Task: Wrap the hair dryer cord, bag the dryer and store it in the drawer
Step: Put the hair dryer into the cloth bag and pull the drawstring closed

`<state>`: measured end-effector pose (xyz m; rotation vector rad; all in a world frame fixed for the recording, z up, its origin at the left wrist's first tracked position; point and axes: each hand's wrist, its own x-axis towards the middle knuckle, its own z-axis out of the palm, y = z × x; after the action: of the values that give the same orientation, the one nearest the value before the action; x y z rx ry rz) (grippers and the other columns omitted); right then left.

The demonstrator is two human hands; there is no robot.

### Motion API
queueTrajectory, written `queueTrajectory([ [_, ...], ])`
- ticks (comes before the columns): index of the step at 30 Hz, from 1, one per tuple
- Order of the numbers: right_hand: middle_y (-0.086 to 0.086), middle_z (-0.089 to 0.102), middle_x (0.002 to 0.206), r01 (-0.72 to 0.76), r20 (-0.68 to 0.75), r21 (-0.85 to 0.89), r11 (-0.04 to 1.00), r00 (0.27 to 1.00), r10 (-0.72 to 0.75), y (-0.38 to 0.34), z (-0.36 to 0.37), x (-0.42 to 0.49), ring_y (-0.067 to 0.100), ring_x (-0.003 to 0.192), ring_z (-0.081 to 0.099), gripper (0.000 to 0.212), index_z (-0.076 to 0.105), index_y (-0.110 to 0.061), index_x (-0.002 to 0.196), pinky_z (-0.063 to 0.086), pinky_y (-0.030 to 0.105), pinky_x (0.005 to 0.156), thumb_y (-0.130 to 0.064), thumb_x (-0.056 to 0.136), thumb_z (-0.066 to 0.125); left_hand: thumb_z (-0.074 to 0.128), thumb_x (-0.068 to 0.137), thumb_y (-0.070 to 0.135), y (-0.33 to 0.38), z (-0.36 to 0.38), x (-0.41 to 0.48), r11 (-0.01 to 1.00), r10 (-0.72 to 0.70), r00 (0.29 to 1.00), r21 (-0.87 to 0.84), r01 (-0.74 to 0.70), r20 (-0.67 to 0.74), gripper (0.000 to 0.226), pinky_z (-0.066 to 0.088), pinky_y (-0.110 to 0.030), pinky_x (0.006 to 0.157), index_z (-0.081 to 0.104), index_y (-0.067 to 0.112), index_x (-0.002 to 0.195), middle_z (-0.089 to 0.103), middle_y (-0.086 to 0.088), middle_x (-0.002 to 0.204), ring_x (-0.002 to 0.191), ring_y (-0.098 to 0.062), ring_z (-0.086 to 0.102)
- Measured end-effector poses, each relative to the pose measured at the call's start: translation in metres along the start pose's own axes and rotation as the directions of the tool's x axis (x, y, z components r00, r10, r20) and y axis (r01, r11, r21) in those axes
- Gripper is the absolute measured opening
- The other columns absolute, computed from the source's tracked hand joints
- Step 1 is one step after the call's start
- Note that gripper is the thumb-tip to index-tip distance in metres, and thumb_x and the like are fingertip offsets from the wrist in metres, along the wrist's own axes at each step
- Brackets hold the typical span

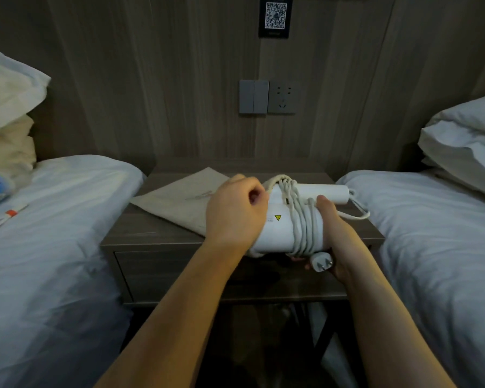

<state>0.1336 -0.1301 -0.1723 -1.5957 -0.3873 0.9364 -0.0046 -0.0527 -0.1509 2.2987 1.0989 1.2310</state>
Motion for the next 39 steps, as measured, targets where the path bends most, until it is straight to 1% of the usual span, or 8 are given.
queueTrajectory([
  [8,0.021,0.064,0.098,0.005,0.022,0.003,1.0,1.0,-0.005,-0.004,0.002,-0.006,0.039,0.087,0.064,0.051,0.054,-0.012,0.108,0.055,0.049,0.067,-0.058,0.087,0.043,0.062,0.083,0.016,0.006,0.018,-0.013,0.949,0.315,0.949,0.005,-0.315,0.002,0.01,0.039,-0.025,0.07,0.064,0.01,0.075,0.06,-0.002,0.079,0.078,-0.015,0.051],
  [14,0.013,0.07,0.1,0.107,0.007,-0.129,0.986,0.994,-0.107,0.001,0.007,-0.006,0.032,0.091,0.067,0.072,0.064,-0.019,0.1,0.052,0.051,0.088,-0.076,0.061,0.044,0.061,0.087,0.02,0.003,0.01,-0.016,0.977,-0.023,0.988,-0.211,-0.01,-0.151,0.007,0.039,-0.01,0.068,0.064,0.015,0.083,0.061,0.003,0.083,0.076,-0.006,0.052],
  [17,0.012,0.07,0.103,0.114,-0.005,-0.141,0.983,0.993,-0.115,0.001,0.011,-0.005,0.031,0.094,0.066,0.088,0.065,-0.019,0.104,0.051,0.051,0.09,-0.081,0.047,0.042,0.058,0.089,0.021,0.012,0.009,-0.012,0.977,-0.033,0.994,-0.214,0.009,-0.108,0.008,0.043,-0.014,0.071,0.062,0.015,0.086,0.059,0.005,0.085,0.079,-0.006,0.053],
  [21,0.011,0.068,0.087,0.126,-0.037,-0.1,0.987,0.991,-0.13,0.002,0.015,-0.001,0.03,0.085,0.067,0.053,0.061,-0.019,0.086,0.053,0.05,0.087,-0.068,0.078,0.043,0.056,0.09,0.021,0.02,0.011,-0.016,0.98,0.185,0.983,-0.076,-0.186,-0.021,0.008,0.038,-0.016,0.07,0.059,0.018,0.083,0.051,0.008,0.081,0.079,-0.006,0.046],
  [24,0.01,0.068,0.087,0.094,-0.06,-0.029,0.995,0.994,-0.096,0.004,0.015,0.003,0.029,0.084,0.067,0.055,0.06,-0.015,0.102,0.055,0.048,0.084,-0.063,0.083,0.044,0.059,0.086,0.024,0.008,0.011,-0.027,0.959,0.275,0.961,0.068,-0.274,-0.001,0.008,0.032,-0.019,0.064,0.059,0.018,0.081,0.047,0.009,0.079,0.078,-0.007,0.041],
  [32,0.008,0.068,0.113,-0.001,0.081,0.239,0.971,0.997,-0.019,0.007,0.023,-0.004,0.031,0.099,0.066,0.055,0.057,-0.022,0.117,0.054,0.053,0.083,-0.058,0.076,0.057,0.072,0.064,0.026,-0.031,0.01,-0.063,0.96,0.138,0.988,0.255,-0.116,-0.072,0.027,0.03,-0.025,0.044,0.046,0.016,0.066,0.047,0.002,0.063,0.057,-0.015,0.043],
  [36,0.009,0.066,0.111,-0.022,0.117,0.287,0.958,0.993,-0.012,0.004,0.021,-0.01,0.029,0.099,0.065,0.034,0.058,-0.023,0.106,0.054,0.05,0.081,-0.049,0.086,0.055,0.062,0.079,0.039,-0.036,0.0,-0.056,0.968,-0.042,0.997,0.249,0.024,0.066,0.03,0.031,-0.028,0.056,0.042,0.019,0.07,0.047,0.003,0.07,0.064,-0.017,0.045],
  [39,0.012,0.062,0.114,-0.095,0.128,0.332,0.938,0.99,0.055,-0.005,0.023,-0.014,0.033,0.1,0.063,0.041,0.055,-0.019,0.117,0.054,0.053,0.078,-0.045,0.085,0.058,0.054,0.085,0.038,-0.04,-0.006,-0.053,0.97,-0.039,0.995,0.243,0.017,0.087,0.027,0.028,-0.028,0.058,0.043,0.019,0.07,0.048,0.003,0.073,0.068,-0.017,0.045],
])
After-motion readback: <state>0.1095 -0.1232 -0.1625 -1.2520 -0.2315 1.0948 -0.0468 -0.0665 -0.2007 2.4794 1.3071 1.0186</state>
